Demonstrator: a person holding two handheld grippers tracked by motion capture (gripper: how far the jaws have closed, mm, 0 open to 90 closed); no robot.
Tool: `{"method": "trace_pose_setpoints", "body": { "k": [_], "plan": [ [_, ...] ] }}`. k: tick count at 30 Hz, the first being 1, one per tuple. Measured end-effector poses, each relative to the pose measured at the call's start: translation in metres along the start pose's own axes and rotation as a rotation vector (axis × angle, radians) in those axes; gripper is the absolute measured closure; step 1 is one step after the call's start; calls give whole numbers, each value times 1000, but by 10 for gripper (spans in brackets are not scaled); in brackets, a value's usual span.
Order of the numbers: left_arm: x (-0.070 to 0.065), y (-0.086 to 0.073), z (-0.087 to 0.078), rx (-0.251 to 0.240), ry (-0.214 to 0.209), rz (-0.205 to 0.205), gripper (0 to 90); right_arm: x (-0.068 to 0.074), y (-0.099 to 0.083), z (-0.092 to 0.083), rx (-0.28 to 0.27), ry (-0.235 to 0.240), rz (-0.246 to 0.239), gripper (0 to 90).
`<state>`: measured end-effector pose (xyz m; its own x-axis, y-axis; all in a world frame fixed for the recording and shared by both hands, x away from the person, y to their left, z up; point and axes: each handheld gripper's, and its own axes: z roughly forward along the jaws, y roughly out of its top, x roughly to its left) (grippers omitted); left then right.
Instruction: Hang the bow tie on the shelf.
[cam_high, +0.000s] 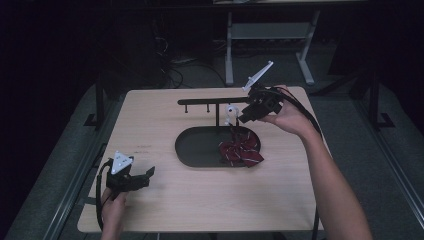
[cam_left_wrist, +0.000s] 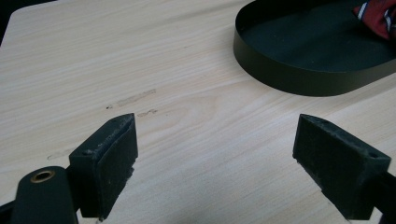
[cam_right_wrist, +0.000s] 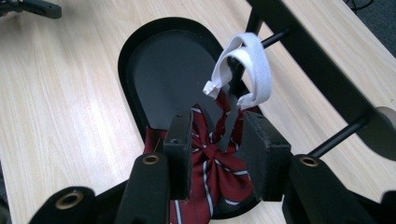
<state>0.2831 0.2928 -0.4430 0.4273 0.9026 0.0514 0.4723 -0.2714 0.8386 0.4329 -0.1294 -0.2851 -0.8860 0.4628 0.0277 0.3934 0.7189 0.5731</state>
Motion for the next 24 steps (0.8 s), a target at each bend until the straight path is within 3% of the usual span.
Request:
{"method": "trace_pose_setpoints", "body": {
  "k": [24],
  "plan": [
    [0,0,-1,2,0,2,135,13,-19,4,-20,47,2,603]
  ]
}}
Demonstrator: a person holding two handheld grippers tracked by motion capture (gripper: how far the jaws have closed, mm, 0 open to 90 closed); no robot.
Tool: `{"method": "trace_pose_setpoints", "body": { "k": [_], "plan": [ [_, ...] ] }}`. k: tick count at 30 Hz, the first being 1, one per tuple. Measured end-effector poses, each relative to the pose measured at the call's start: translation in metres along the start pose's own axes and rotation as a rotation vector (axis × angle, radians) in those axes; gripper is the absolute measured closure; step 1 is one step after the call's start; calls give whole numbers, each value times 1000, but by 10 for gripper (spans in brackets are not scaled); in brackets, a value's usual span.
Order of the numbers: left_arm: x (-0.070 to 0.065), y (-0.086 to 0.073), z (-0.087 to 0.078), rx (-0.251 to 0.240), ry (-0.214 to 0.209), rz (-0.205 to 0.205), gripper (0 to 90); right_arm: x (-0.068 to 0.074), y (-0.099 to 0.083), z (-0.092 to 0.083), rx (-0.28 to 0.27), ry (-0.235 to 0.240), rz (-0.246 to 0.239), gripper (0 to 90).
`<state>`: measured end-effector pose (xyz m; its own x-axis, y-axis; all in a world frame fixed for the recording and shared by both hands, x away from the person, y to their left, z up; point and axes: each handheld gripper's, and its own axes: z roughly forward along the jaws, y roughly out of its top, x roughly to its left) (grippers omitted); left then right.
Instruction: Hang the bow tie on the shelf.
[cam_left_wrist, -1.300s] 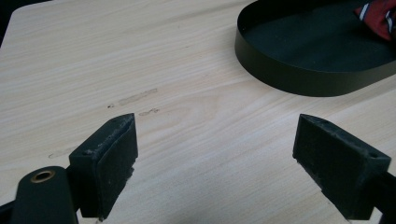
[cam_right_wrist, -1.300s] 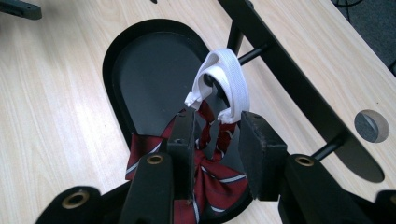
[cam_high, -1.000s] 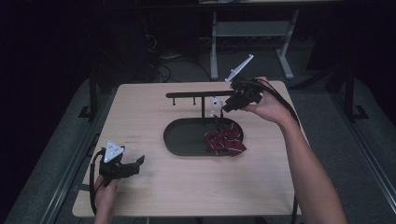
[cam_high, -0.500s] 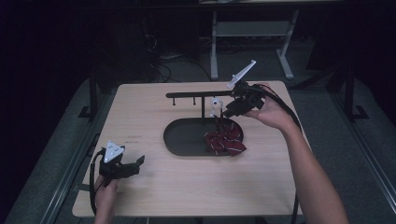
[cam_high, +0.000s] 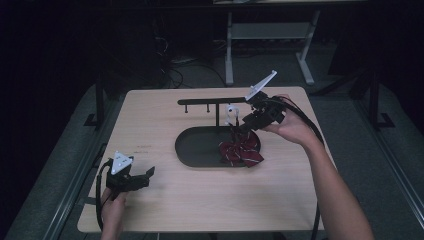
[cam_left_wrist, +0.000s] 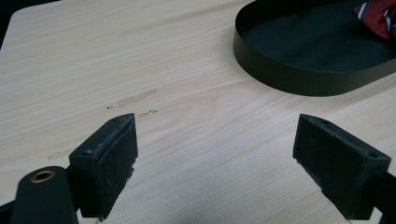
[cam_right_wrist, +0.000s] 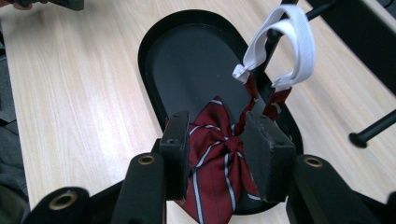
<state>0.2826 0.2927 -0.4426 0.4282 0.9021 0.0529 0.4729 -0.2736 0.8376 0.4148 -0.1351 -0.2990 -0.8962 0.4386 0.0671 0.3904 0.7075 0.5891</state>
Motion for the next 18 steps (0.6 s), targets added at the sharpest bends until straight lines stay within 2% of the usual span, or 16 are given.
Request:
{"method": "trace_pose_setpoints", "body": {
  "k": [1,3,18],
  "plan": [
    [0,0,0,0,0,1,135,1,-2,0,6,1,14,602],
    [0,0,0,-2,-1,0,135,0,-5,2,3,6,4,601],
    [0,0,1,-1,-3,3,136,4,-21,5,2,19,17,597]
  ]
}}
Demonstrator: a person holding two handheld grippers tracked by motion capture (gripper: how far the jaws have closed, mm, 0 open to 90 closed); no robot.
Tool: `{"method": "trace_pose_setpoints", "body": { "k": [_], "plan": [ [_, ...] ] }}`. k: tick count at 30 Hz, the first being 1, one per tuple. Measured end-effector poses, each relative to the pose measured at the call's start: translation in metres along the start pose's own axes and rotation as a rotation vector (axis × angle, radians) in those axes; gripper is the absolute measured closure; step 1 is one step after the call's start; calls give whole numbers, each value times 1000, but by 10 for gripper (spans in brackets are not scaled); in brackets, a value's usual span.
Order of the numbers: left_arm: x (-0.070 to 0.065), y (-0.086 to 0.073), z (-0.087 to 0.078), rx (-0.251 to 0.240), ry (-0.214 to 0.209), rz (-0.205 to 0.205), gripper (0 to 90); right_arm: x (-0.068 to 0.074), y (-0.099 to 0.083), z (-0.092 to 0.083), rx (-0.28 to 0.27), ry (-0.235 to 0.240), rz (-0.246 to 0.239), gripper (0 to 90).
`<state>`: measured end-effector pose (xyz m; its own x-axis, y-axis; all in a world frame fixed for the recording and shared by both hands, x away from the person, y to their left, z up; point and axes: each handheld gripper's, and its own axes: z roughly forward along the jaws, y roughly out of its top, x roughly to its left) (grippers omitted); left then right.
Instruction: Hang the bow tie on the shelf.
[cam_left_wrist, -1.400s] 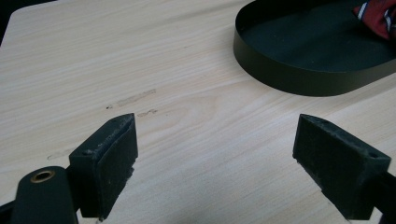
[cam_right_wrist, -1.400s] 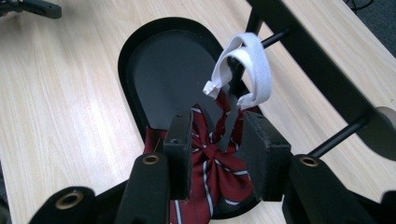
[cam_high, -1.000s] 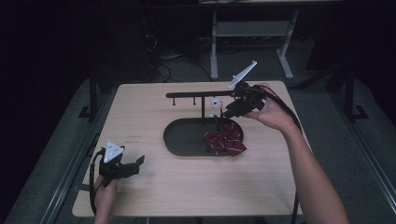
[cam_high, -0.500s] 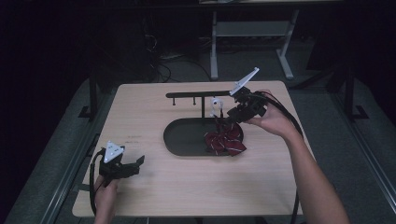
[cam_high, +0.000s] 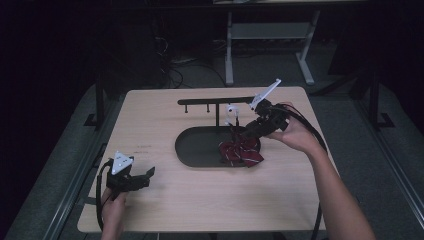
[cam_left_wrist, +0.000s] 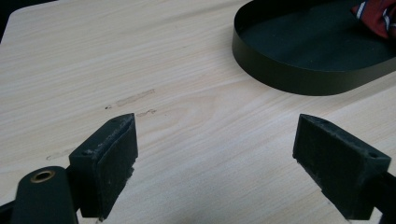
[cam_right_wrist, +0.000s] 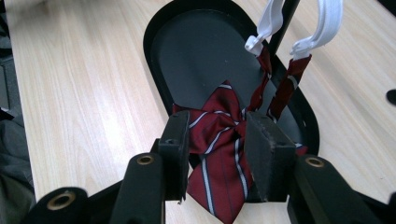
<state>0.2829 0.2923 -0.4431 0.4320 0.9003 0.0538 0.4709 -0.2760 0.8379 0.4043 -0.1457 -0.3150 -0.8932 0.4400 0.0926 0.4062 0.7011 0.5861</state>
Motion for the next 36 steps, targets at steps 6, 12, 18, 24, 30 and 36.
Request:
{"method": "trace_pose_setpoints", "body": {
  "k": [6,12,18,24,30,36],
  "plan": [
    [0,0,0,1,-1,2,136,0,-8,2,-8,5,1,597],
    [0,0,0,1,-1,2,136,0,-16,4,-13,11,9,594],
    [0,0,0,-2,-2,4,136,0,-27,7,-3,17,26,590],
    [0,0,0,1,-2,6,135,0,-37,9,-7,23,41,572],
    [0,0,0,3,-3,6,135,0,-46,11,-3,18,46,556],
    [-1,0,0,7,-5,4,136,3,-57,11,-2,20,66,527]
  ]
}}
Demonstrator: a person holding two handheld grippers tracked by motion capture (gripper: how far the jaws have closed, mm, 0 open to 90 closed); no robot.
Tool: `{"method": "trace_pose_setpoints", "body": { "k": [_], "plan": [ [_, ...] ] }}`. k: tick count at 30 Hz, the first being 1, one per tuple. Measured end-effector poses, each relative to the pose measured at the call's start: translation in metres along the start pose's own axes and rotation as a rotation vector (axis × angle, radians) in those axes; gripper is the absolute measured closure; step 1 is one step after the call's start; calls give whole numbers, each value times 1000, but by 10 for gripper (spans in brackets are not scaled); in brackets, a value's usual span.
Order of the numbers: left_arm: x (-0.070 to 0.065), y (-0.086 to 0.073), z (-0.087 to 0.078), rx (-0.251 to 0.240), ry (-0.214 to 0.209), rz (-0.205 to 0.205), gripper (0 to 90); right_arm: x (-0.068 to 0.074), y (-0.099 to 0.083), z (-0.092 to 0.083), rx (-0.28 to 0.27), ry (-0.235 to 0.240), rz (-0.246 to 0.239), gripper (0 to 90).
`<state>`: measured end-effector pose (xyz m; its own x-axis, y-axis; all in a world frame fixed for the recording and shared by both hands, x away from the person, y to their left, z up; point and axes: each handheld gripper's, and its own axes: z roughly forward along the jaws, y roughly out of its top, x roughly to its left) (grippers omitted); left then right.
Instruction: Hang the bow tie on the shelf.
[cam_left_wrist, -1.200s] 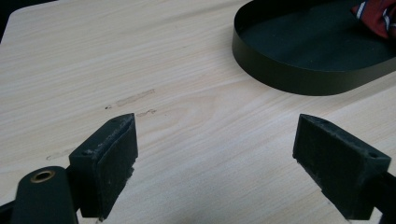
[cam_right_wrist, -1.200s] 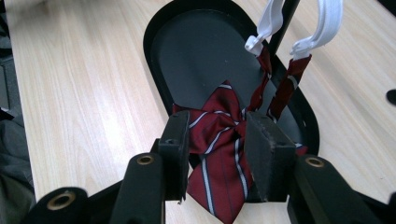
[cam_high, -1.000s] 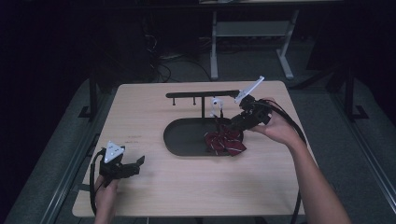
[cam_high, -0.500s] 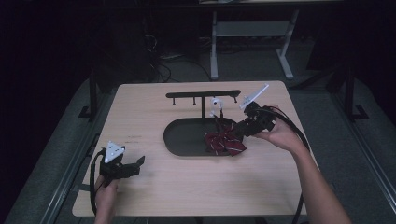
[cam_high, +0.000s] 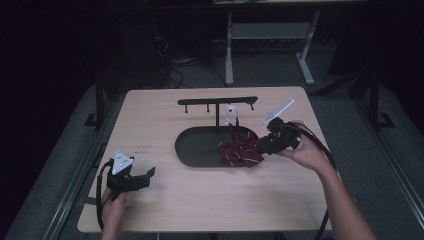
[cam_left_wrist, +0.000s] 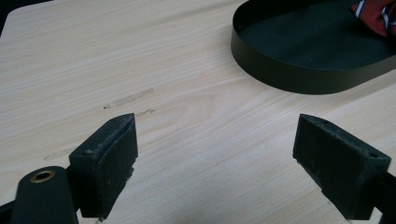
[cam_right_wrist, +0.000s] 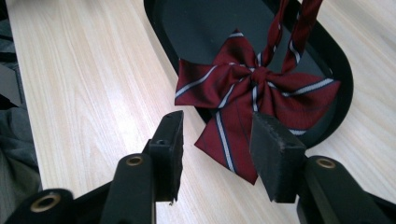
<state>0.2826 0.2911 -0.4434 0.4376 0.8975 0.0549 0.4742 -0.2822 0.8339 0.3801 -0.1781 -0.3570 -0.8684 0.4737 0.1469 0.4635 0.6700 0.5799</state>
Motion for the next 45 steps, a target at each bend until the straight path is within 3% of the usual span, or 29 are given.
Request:
{"method": "trace_pose_setpoints", "body": {
  "k": [17,19,43,45],
  "plan": [
    [0,-1,1,-1,-2,0,135,1,-26,5,-1,-1,60,451],
    [0,-1,1,-2,-2,1,135,2,-29,6,19,-7,75,432],
    [0,-1,1,3,-1,14,135,9,-70,7,-7,-12,122,423],
    [-1,-1,1,-3,-3,0,135,10,-77,7,-12,-9,136,423]
  ]
}}
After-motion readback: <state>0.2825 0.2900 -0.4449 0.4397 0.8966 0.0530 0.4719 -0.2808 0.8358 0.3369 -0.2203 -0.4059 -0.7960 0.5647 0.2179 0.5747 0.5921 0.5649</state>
